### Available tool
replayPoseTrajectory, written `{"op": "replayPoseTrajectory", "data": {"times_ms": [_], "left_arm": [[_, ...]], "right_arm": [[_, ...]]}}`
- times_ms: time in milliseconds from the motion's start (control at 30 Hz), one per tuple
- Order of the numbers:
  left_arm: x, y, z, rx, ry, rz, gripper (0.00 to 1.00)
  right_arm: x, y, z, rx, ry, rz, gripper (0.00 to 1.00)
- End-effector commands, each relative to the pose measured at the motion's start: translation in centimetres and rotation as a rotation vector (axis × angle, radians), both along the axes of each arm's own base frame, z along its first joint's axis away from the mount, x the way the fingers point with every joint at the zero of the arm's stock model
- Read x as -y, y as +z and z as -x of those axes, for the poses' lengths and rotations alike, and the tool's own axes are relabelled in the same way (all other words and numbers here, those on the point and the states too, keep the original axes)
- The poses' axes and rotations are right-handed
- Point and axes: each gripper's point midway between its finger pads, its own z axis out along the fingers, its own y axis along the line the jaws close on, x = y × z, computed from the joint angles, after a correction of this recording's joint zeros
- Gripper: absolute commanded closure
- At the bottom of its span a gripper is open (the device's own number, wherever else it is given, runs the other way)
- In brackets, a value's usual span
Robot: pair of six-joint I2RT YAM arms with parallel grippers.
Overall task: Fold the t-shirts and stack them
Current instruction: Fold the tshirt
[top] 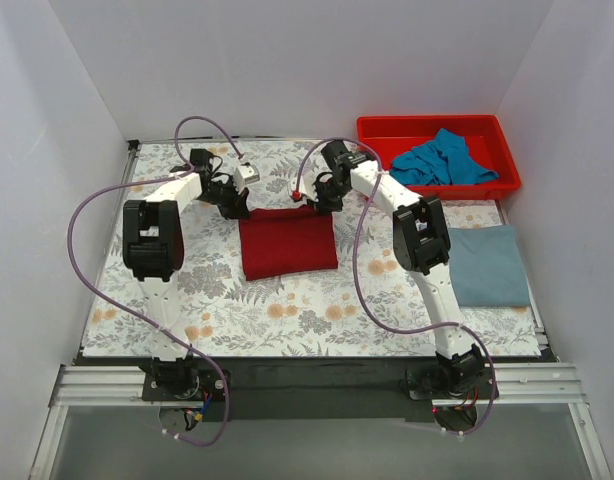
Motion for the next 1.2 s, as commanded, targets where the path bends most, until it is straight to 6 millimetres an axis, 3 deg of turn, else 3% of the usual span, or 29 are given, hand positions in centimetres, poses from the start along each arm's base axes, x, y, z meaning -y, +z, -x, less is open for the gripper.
{"op": "replayPoseTrajectory", "data": {"times_ms": [0,133,167,200,233,267,333,367,400,433,467,533,600,733,833,1000,1033,1133,1167], "left_arm": [[-0.7,0.3,-0.8,0.042,0.03,-0.02,0.98],[0.3,0.4,1.3,-0.012,0.025,0.006,0.98],[0.5,-0.3,3.4,-0.074,0.012,0.007,0.98],[0.8,-0.2,4.6,-0.089,-0.006,0.007,0.98],[1.5,0.8,5.8,-0.081,-0.025,0.009,0.98],[1.7,0.7,7.3,-0.104,-0.034,0.011,0.98],[1.9,-0.3,11.3,-0.172,-0.048,0.016,0.98],[2.1,0.7,12.3,-0.16,-0.053,0.027,0.98],[2.1,0.0,14.5,-0.203,-0.059,0.024,0.98],[2.0,0.1,15.3,-0.21,-0.061,0.022,0.98],[2.1,0.9,16.1,-0.202,-0.066,0.03,0.98],[2.1,0.9,17.8,-0.225,-0.068,0.034,0.98],[2.4,2.5,18.5,-0.205,-0.074,0.054,0.98],[2.7,5.3,17.8,-0.158,-0.074,0.075,0.97],[2.9,5.5,16.3,-0.153,-0.051,0.08,0.96],[2.8,2.7,13.5,-0.232,0.01,0.053,0.84],[2.6,1.1,13.2,-0.27,0.026,0.032,0.76],[2.3,0.1,11.6,-0.279,0.076,0.02,0.73],[2.1,-0.5,10.3,-0.247,0.11,0.005,0.73]], "right_arm": [[-0.1,0.4,0.0,0.015,0.001,-0.009,0.99],[1.4,-0.9,3.1,-0.058,-0.02,0.024,0.99],[1.5,-0.9,3.8,-0.069,-0.024,0.027,0.99],[1.6,-0.7,4.6,-0.082,-0.036,0.027,0.99],[1.1,1.0,5.2,-0.063,-0.033,0.003,0.99],[1.8,-0.2,7.1,-0.109,-0.037,0.023,0.99],[1.4,1.4,9.6,-0.133,-0.041,-0.002,0.99],[2.1,0.2,11.8,-0.189,-0.043,0.021,0.99],[1.8,1.1,13.4,-0.202,-0.044,0.003,0.99],[1.9,1.1,14.6,-0.222,-0.045,0.003,0.99],[2.8,-0.1,16.8,-0.278,-0.056,0.026,0.99],[2.8,1.1,18.2,-0.29,-0.066,-0.005,0.99],[3.2,1.7,19.0,-0.319,-0.106,-0.009,0.99],[3.3,5.4,17.6,-0.23,-0.125,-0.064,0.99],[3.3,5.4,16.9,-0.209,-0.124,-0.059,0.99],[3.5,2.4,15.5,-0.231,-0.141,0.005,0.99],[3.5,1.6,14.7,-0.234,-0.155,0.02,0.99],[4.1,0.0,13.0,-0.244,-0.204,0.049,0.98],[3.9,0.2,12.0,-0.229,-0.217,0.043,0.98]]}}
